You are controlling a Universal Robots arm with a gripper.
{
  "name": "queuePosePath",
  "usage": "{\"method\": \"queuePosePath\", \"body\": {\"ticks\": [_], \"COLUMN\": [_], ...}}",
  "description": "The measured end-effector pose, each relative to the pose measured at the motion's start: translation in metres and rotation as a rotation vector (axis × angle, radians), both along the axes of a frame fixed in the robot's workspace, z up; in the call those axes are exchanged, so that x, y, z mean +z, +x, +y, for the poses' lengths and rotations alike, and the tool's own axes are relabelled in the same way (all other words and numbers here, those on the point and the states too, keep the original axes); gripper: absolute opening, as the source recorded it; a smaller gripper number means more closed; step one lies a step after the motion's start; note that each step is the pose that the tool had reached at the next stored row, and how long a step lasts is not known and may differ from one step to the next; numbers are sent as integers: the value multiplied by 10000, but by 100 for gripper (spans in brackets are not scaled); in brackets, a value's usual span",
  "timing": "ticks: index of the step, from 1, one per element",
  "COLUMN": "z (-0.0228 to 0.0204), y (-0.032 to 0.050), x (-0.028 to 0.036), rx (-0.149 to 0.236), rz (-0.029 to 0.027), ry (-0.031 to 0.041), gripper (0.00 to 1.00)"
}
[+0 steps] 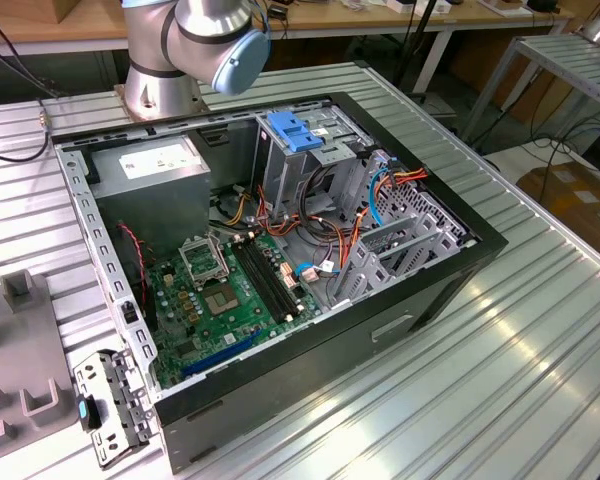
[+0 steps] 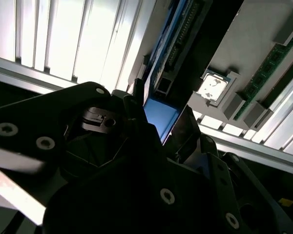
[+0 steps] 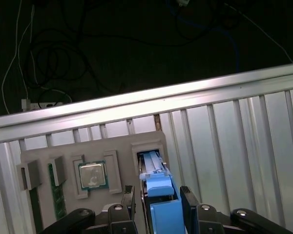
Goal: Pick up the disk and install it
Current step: 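Pick up the disk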
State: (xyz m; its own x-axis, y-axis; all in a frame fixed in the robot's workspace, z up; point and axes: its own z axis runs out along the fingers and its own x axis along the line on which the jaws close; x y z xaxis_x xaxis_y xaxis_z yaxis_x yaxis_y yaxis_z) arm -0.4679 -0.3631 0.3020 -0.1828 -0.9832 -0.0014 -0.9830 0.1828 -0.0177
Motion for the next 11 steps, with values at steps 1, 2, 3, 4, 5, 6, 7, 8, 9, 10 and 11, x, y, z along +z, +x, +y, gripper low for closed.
{"method": "queuePosePath", "body": {"ticks": [1,2,3,4,5,6,7,8,9,10,11], "z": [6,12,16,16,16,17,17,17,17,17,17], "y": [0,0,0,0,0,0,-1,-1,-2,-3,-5], "x": [-1,-3,-8,-11,-16,-21,-25,-28,-29,-33,-35], "rx": [11,21,32,44,64,94,111,128,140,180,243], "rz": [2,3,1,1,-3,-10,-21,-30,-35,-42,-42], "ry": [-1,0,1,0,1,0,0,0,0,1,0], "gripper": [50,50,50,50,50,50,50,50,50,50,50]}}
